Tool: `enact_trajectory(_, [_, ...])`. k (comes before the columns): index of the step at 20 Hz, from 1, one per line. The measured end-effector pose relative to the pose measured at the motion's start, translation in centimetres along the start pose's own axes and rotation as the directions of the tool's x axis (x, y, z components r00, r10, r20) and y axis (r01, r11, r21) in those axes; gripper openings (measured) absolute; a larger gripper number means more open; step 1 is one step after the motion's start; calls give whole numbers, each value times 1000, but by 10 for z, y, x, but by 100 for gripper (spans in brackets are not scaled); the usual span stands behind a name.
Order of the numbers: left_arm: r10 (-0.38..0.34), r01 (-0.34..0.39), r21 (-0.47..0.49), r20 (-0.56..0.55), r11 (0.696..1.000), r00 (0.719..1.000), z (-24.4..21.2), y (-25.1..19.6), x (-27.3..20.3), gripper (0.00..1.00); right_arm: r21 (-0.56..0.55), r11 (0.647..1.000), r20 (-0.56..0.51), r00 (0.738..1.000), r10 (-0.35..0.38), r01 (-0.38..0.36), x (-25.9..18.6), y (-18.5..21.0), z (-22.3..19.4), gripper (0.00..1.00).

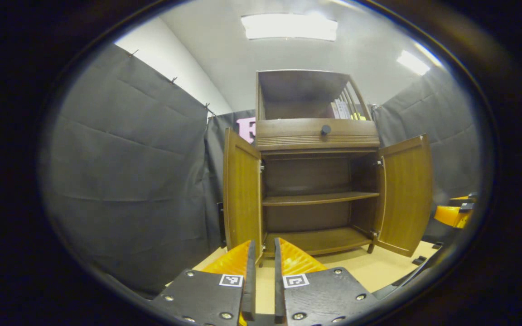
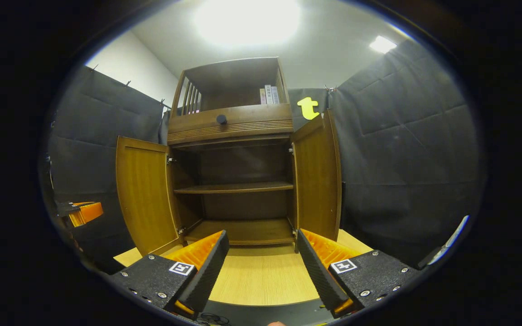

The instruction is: Open the right door of the double-door shoe cabinet with the right hand, and open the left door with the left hand.

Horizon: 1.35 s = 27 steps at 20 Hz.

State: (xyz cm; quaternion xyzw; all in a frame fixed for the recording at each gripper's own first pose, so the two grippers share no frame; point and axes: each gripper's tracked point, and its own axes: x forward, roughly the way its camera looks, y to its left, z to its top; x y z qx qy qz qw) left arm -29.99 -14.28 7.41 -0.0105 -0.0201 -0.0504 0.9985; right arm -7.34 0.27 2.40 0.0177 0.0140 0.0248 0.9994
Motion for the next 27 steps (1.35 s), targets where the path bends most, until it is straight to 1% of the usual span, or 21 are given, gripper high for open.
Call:
enact_trajectory(1, [2, -2, 1, 0, 1000, 1000, 0, -1, -2, 14, 7, 1000, -2, 1000, 1, -1, -2, -1, -1, 93])
enact_trajectory(2, [-4, 4, -1, -6, 1000, 1000, -2, -5, -2, 23, 13, 1000, -3, 1000, 3, -3, -5, -2, -1, 91])
enact_trajectory(3, [-3, 3, -3, -12, 1000, 1000, -5, -8, -6, 33, 14, 1000, -6, 1000, 2, -2, -6, -3, -2, 91])
enact_trajectory(4, [-3, 3, -3, -14, 1000, 1000, -5, -8, -8, 42, 12, 1000, -8, 1000, 2, -1, -7, -4, -4, 93])
enact_trajectory(5, [1, -1, -5, -12, 1000, 1000, -7, -7, -12, 51, 12, 1000, -8, 1000, 2, -2, -8, -4, -4, 93])
enact_trajectory(6, [8, -8, -10, -8, 1000, 1000, -6, -5, -14, 61, 15, 1000, -8, 1000, 4, -4, -9, -4, -4, 91])
enact_trajectory(8, [26, -26, -18, -6, 999, 1000, -5, 0, -18, 80, 22, 1000, -4, 1000, 7, -7, -10, -3, -2, 91])
enact_trajectory(9, [35, -35, -19, -9, 999, 999, -7, 2, -20, 89, 25, 1000, -1, 1000, 5, -5, -9, -4, -1, 93])
enact_trajectory(10, [42, -42, -21, -12, 999, 999, -8, 4, -22, 99, 25, 1000, 1, 1000, 5, -5, -9, -3, 0, 93])
enact_trajectory(17, [42, -42, -22, -13, 999, 999, -10, 5, -26, 99, 7, 1000, 11, 1000, 4, -4, -10, -1, 2, 93])
enact_trajectory(18, [41, -41, -21, -11, 999, 999, -9, 5, -25, 93, 6, 1000, 12, 1000, 3, -4, -10, 0, 2, 93])
enact_trajectory(22, [37, -37, -8, -1, 999, 999, -6, 1, -28, 93, -5, 1000, 14, 1000, 0, 0, -10, 0, 2, 93])
enact_trajectory(23, [34, -34, -6, -1, 999, 999, -6, -1, -28, 99, -8, 1000, 14, 1000, -1, 1, -10, -1, 2, 93])
enact_trajectory(27, [24, -24, -5, 2, 1000, 1000, -5, -7, -28, 99, -8, 1000, 9, 1000, -6, 6, -10, -3, 2, 93])
